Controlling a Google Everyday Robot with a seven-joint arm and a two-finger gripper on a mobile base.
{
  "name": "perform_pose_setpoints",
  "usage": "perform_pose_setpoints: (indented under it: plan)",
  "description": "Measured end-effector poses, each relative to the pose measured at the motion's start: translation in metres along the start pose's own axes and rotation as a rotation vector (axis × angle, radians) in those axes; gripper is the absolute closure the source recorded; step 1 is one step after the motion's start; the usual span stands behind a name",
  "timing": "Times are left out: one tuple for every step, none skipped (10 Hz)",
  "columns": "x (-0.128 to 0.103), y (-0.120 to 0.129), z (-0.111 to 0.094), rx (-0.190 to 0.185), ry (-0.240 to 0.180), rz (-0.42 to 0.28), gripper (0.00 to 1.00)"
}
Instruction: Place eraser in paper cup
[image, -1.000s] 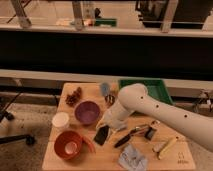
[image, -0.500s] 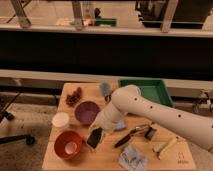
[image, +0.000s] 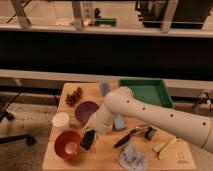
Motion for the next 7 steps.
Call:
perform_pose_setpoints:
  plan:
    - [-0.002, -0.005, 0.003, 0.004, 0.002, -0.002, 1.00]
    - [-0.006, -0.012, 0.008, 0.007, 0.003, -0.009, 1.00]
    - [-0.010, -0.018, 0.012, 0.009, 0.003, -0.015, 1.00]
    - [-0.013, -0.026, 0.016, 0.013, 0.006, -0.021, 1.00]
    - [-0.015, -0.032, 0.019, 0.014, 0.006, -0.027, 1.00]
    - [-0.017, -0.037, 0.022, 0.016, 0.011, -0.033, 1.00]
    - [-0.018, -0.043, 0.024, 0.018, 0.017, -0.038, 1.00]
